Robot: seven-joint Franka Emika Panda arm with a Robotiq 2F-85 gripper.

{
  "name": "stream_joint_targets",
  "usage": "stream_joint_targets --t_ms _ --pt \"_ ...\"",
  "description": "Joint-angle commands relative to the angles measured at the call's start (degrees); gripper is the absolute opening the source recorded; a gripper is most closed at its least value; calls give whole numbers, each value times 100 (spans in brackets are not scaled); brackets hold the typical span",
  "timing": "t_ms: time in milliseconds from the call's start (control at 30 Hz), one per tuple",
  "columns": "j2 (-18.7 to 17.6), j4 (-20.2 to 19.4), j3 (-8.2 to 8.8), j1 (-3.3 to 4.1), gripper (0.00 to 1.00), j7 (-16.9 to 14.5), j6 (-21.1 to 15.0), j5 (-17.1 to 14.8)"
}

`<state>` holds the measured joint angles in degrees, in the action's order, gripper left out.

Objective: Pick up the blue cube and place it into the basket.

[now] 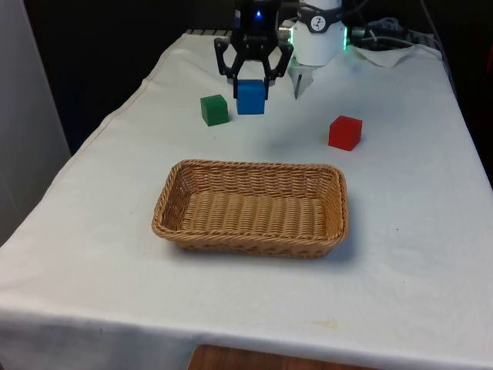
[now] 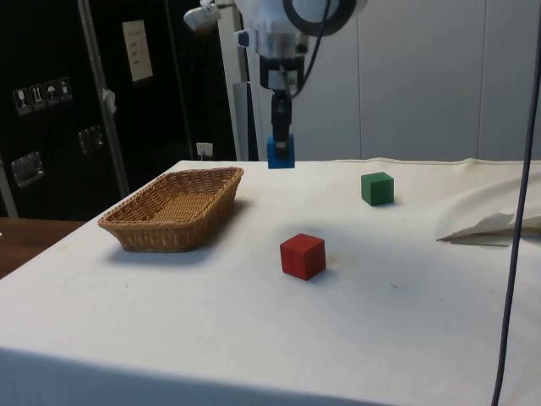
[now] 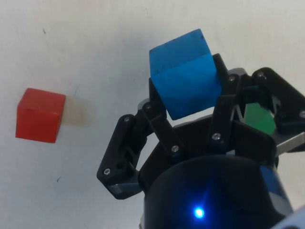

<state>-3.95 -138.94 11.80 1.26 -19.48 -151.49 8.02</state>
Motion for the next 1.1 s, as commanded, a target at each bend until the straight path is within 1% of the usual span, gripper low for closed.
stream_joint_targets --t_ms 0,267,300,333,600,633,667,833,867,900,1067 --pt "-29 92 -17 6 1 -23 97 -52" --pt "-92 544 -23 11 1 -23 418 -57" --pt "-74 476 -11 11 1 0 338 -6" --pt "-103 596 -23 17 1 -23 458 -57" --pt "-252 1077 -40 23 1 -29 728 -92" --pt "-218 1008 -17 17 1 0 659 -23" --pt "-298 1180 -46 23 1 -29 762 -115" --pt "-447 1467 -69 23 1 -34 865 -183" --pt "-418 1409 -46 29 1 0 802 -109" --pt "-487 1530 -69 23 1 -40 882 -201" --pt "-728 1902 -109 23 1 -52 963 -309"
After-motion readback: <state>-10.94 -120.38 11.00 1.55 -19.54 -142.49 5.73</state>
